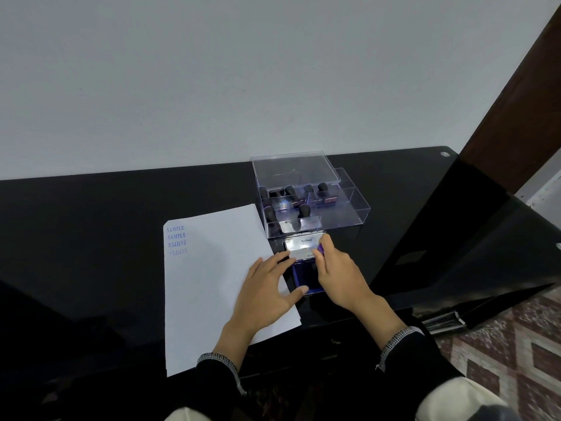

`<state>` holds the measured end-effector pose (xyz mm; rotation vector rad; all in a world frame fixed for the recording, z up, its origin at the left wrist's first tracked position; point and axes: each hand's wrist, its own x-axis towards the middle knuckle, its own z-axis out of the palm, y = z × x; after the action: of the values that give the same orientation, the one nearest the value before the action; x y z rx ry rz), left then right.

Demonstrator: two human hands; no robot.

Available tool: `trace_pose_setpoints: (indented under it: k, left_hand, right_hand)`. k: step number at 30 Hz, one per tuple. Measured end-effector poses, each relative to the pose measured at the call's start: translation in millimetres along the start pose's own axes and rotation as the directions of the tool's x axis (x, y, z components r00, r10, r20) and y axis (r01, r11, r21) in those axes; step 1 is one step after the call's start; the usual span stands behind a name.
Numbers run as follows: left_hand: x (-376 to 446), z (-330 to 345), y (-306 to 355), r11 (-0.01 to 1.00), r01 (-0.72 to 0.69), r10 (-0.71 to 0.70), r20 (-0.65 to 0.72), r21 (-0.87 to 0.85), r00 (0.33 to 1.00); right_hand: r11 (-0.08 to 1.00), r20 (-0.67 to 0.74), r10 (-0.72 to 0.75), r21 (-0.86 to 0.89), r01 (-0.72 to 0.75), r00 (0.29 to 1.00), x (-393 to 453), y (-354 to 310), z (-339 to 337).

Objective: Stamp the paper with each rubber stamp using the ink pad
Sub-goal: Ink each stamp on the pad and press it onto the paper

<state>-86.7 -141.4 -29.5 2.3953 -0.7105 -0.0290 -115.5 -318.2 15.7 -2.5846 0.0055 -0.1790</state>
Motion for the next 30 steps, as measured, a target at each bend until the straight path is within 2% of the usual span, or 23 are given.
trace_pose_setpoints:
  k: [3,6,14,23,30]
  left_hand:
    - [0.7,-0.2,1.7,0.988,0.101,-0.117,-0.132,-0.119,0.984]
    - [1.6,2.0,-1.3,0.985,0.155,-0.166,-0.172,-0.075,0.971]
    - [3.8,-1.0,-1.5,0.990,0.140,-0.140,-0.103,0.002,0.985]
    - [3.1,-1.6,-1.2,0.991,0.124,-0.122,-0.043,0.043,0.992]
    - [3.0,-1.5,0.0,0.990,0.126,-0.124,-0.046,0.056,0.991]
  right_hand:
    - [1.000,0.010,0.008,0.010,-0.008,1.000,-1.6,-1.2,-2.1]
    - [0.998,0.015,0.046,0.036,-0.047,0.999,1.1,-1.6,-3.1]
    - [0.991,0.051,0.136,-0.022,-0.135,0.989,11.6,-4.6,-8.1]
    - [0.992,-0.002,0.095,-0.078,-0.095,0.995,10.1,-1.4,-2.2]
    - [0.995,-0.094,0.085,-0.036,-0.088,0.992,-7.4,0.3,5.9]
